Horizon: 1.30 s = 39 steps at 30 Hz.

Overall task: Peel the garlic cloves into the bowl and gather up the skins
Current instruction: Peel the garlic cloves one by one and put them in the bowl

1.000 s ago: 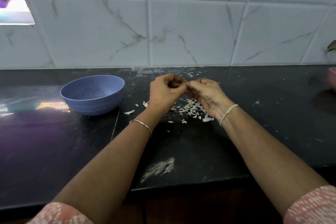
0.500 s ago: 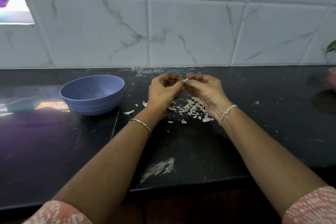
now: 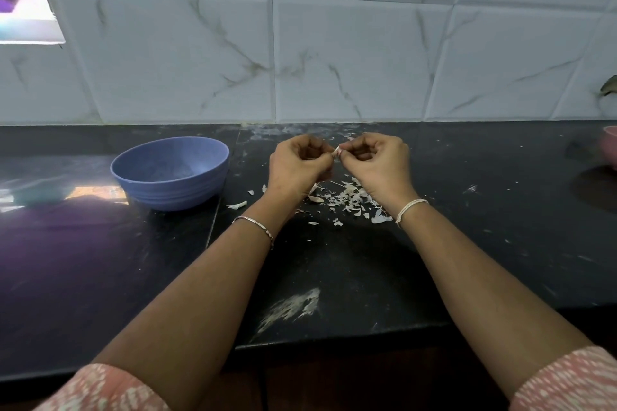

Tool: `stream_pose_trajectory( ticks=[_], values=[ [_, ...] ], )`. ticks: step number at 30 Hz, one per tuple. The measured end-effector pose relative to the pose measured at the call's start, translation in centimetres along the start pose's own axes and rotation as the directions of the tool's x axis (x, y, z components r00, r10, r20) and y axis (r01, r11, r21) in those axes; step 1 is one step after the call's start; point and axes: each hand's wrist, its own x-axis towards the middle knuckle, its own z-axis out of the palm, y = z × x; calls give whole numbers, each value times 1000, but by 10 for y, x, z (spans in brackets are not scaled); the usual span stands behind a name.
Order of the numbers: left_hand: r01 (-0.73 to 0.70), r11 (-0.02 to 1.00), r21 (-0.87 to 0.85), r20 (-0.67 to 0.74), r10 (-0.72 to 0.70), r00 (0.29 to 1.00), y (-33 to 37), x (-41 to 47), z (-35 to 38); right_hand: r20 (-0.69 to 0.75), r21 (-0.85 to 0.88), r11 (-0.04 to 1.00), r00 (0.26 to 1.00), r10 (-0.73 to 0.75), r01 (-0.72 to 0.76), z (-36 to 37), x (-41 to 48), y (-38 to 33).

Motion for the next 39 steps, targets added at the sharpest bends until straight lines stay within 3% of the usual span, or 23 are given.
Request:
stream_pose_trajectory(
  ticks=[10, 17, 33, 39],
  values=[
    [-52, 996, 74, -22, 53, 998, 2, -2, 2, -11, -35, 998, 999, -43, 43, 1, 2, -2],
    [50, 993, -109, -3, -51, 999, 4, -2, 1, 12, 137, 988, 998, 67, -68, -4, 2, -1],
    [-1, 1000, 12, -5, 1, 1000, 5, -3, 0, -10, 6, 1000, 1000, -17, 18, -2, 2, -2],
    [62, 991, -114, 8, -62, 998, 7, -4, 2, -30, 184, 973, 989, 144, -136, 0, 2, -5]
  ],
)
